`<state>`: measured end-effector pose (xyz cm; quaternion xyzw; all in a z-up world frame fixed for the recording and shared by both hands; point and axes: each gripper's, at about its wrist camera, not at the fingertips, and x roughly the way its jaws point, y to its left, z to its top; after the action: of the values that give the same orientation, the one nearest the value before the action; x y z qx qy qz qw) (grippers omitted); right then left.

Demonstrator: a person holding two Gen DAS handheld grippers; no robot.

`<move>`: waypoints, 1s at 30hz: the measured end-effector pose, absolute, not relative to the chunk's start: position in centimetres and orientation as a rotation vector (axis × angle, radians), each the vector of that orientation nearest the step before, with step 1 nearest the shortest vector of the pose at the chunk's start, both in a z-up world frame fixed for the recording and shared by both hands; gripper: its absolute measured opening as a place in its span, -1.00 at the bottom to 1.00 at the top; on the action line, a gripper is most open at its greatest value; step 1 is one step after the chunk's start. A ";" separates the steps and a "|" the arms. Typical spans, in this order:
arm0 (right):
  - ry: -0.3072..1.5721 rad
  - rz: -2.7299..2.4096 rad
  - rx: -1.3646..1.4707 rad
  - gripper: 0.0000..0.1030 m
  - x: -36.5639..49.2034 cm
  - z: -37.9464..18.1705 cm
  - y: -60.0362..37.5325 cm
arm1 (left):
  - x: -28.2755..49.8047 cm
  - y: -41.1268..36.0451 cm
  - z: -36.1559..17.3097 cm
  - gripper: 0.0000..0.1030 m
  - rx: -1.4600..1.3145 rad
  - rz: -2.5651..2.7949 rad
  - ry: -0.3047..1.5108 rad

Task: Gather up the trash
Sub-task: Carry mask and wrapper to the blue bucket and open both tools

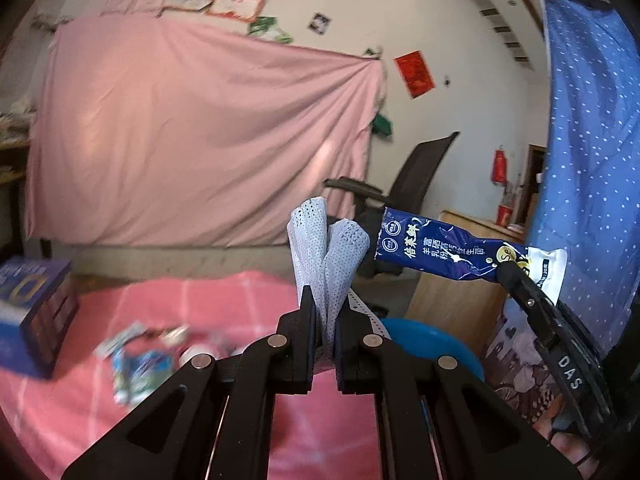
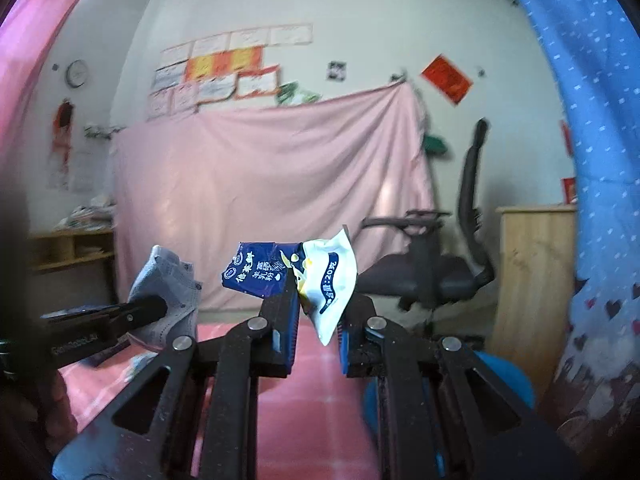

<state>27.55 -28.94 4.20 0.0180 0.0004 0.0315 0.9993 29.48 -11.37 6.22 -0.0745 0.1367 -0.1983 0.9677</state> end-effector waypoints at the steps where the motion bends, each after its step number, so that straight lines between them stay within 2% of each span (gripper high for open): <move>1: -0.004 0.039 0.039 -0.18 27.8 4.2 -29.4 | 30.2 -12.4 6.5 -0.89 -0.132 -0.417 0.267; 10: 0.083 -0.177 0.099 -0.18 29.1 1.5 -35.5 | 36.3 -20.4 5.9 -0.89 -0.070 -0.560 0.368; 22: 0.363 -0.280 0.223 -0.15 32.6 -4.0 -42.1 | 44.1 -28.9 0.6 -0.87 -0.095 -0.614 0.686; 25: 0.413 -0.271 0.252 -0.13 33.4 -4.7 -42.8 | 45.2 -30.1 -0.5 -0.71 -0.091 -0.601 0.743; 27: 0.437 -0.264 0.269 -0.12 33.7 -5.2 -43.1 | 45.9 -30.4 -1.3 -0.32 -0.096 -0.587 0.773; 30: 0.455 -0.257 0.286 -0.09 34.0 -5.4 -43.4 | 46.2 -29.8 -1.9 -0.20 -0.131 -0.574 0.785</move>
<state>34.03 -43.39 -5.42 0.1411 0.2239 -0.1268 0.9560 46.25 -29.77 -1.90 -0.0628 0.3771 -0.2757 0.8820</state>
